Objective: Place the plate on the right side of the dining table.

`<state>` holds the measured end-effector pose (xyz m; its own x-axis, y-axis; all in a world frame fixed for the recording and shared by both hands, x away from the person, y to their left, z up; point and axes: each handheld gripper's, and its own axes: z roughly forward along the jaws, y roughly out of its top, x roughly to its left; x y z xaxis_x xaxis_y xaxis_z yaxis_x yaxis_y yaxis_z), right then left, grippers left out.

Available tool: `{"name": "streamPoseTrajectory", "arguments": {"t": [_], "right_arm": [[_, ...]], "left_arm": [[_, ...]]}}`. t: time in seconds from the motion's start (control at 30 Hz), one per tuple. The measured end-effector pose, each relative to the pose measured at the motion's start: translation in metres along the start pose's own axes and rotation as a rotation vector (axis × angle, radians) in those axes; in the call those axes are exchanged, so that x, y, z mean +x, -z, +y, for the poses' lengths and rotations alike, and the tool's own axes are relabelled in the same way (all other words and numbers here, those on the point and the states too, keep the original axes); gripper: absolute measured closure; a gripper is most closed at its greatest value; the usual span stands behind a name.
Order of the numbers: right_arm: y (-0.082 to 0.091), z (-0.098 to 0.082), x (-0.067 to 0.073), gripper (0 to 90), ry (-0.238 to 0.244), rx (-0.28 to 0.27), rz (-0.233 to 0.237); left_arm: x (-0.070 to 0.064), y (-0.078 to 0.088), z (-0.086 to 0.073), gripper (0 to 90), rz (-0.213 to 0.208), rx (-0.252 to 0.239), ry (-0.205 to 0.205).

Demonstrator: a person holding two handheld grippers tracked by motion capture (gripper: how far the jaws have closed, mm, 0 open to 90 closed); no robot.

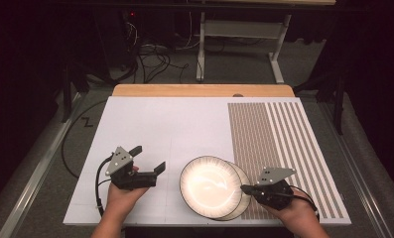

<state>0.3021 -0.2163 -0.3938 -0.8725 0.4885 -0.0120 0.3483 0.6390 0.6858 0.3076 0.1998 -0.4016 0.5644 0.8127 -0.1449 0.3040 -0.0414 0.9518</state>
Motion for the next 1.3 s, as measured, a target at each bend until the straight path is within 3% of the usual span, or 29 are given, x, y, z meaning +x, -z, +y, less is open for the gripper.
{"name": "streamPoseTrajectory", "arguments": {"t": [0.87, 1.3], "right_arm": [[-0.001, 0.0, 0.0, 90.0, -0.013, -0.002, 0.014], [-0.016, 0.008, 0.011, 90.0, 0.025, 0.023, 0.032]], "left_arm": [[0.0, 0.0, 0.0, 0.6, 0.0, -0.003, 0.003], [0.001, 0.002, 0.001, 0.5, -0.002, -0.01, 0.008]]}}
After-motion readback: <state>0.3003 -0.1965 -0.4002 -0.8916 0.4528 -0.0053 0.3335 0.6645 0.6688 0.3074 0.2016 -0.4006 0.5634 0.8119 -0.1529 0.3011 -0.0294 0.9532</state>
